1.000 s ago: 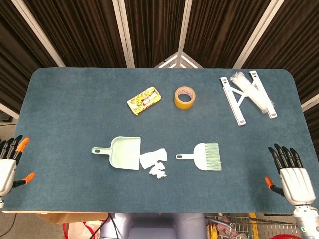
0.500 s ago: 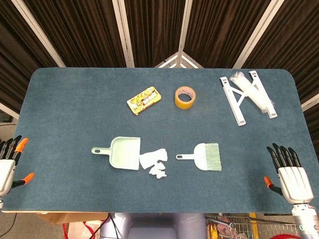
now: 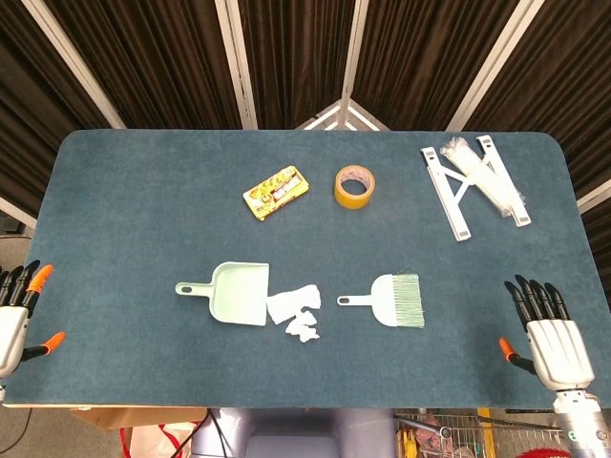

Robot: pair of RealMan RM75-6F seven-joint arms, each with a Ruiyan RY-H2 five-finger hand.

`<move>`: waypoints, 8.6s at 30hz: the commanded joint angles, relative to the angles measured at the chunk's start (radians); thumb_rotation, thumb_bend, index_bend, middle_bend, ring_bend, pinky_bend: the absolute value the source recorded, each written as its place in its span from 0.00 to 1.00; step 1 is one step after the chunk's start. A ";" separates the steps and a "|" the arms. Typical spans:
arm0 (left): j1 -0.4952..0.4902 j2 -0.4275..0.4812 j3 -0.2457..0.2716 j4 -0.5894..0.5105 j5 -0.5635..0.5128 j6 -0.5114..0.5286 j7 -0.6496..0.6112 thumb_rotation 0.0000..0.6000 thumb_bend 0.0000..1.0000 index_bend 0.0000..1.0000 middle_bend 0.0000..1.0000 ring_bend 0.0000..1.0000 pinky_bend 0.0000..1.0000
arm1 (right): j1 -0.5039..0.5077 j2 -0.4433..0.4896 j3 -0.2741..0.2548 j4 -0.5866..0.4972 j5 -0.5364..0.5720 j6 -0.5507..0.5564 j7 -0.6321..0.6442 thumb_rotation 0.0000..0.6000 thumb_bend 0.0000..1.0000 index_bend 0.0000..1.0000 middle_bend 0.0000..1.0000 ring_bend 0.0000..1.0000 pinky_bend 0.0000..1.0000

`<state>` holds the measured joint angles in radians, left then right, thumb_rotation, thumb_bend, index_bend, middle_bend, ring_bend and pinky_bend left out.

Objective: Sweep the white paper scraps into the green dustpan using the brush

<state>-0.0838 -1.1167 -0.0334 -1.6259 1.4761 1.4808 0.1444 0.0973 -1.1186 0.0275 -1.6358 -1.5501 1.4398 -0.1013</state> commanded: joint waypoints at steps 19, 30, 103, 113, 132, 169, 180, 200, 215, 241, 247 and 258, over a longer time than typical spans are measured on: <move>0.002 -0.021 -0.006 0.015 0.023 0.029 0.003 1.00 0.00 0.00 0.00 0.00 0.00 | 0.251 -0.187 0.138 -0.041 0.149 -0.264 -0.248 1.00 0.33 0.35 0.95 0.96 0.84; -0.001 -0.019 -0.006 0.024 0.027 0.025 -0.016 1.00 0.00 0.00 0.00 0.00 0.00 | 0.336 -0.371 0.146 -0.021 0.268 -0.290 -0.475 1.00 0.33 0.37 0.94 0.97 0.87; -0.005 -0.012 -0.009 0.014 0.007 0.006 -0.021 1.00 0.00 0.00 0.00 0.00 0.00 | 0.464 -0.655 0.097 0.232 0.428 -0.320 -0.621 1.00 0.33 0.34 0.95 1.00 0.91; -0.008 -0.013 -0.010 0.013 0.004 0.002 -0.019 1.00 0.00 0.00 0.00 0.00 0.00 | 0.472 -0.663 0.099 0.254 0.432 -0.329 -0.614 1.00 0.33 0.41 0.95 1.00 0.91; -0.008 -0.014 -0.010 0.009 0.001 0.000 -0.012 1.00 0.00 0.00 0.00 0.00 0.00 | 0.476 -0.650 0.092 0.251 0.430 -0.340 -0.592 1.00 0.39 0.68 0.95 1.00 0.91; -0.256 0.008 -0.153 -0.276 -0.303 -0.232 0.539 1.00 0.05 0.05 0.03 0.09 0.17 | 0.503 -0.451 0.172 -0.079 0.591 -0.280 -0.646 1.00 0.41 0.73 0.95 1.00 0.91; -0.351 -0.065 -0.155 -0.299 -0.424 -0.233 0.738 1.00 0.10 0.12 0.27 0.28 0.34 | 0.519 -0.446 0.166 -0.086 0.600 -0.262 -0.645 1.00 0.41 0.73 0.95 1.00 0.91; -0.483 -0.271 -0.152 -0.195 -0.673 -0.260 0.842 1.00 0.31 0.34 0.91 0.90 0.90 | 0.526 -0.437 0.147 -0.088 0.605 -0.246 -0.634 1.00 0.41 0.73 0.95 1.00 0.91; -0.575 -0.439 -0.149 -0.085 -0.807 -0.261 0.889 1.00 0.44 0.38 0.93 0.91 0.92 | 0.532 -0.418 0.136 -0.079 0.606 -0.251 -0.626 1.00 0.41 0.73 0.95 1.00 0.91; -0.638 -0.530 -0.122 -0.022 -0.859 -0.223 0.885 1.00 0.62 0.62 0.99 0.96 0.96 | 0.539 -0.417 0.124 -0.069 0.608 -0.247 -0.616 1.00 0.41 0.76 0.95 1.00 0.91; -0.638 -0.545 -0.117 -0.013 -0.803 -0.203 0.847 1.00 0.70 0.75 1.00 0.99 0.98 | 0.536 -0.416 0.118 -0.074 0.606 -0.243 -0.615 1.00 0.42 0.79 0.95 1.00 0.91; -0.637 -0.530 -0.107 -0.040 -0.776 -0.191 0.837 1.00 0.71 0.77 1.00 1.00 0.99 | 0.540 -0.416 0.118 -0.092 0.611 -0.241 -0.620 1.00 0.42 0.81 0.95 1.00 0.91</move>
<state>-0.7208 -1.6483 -0.1405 -1.6636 0.6994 1.2883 0.9805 0.6376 -1.5340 0.1448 -1.7259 -0.9385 1.1974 -0.7220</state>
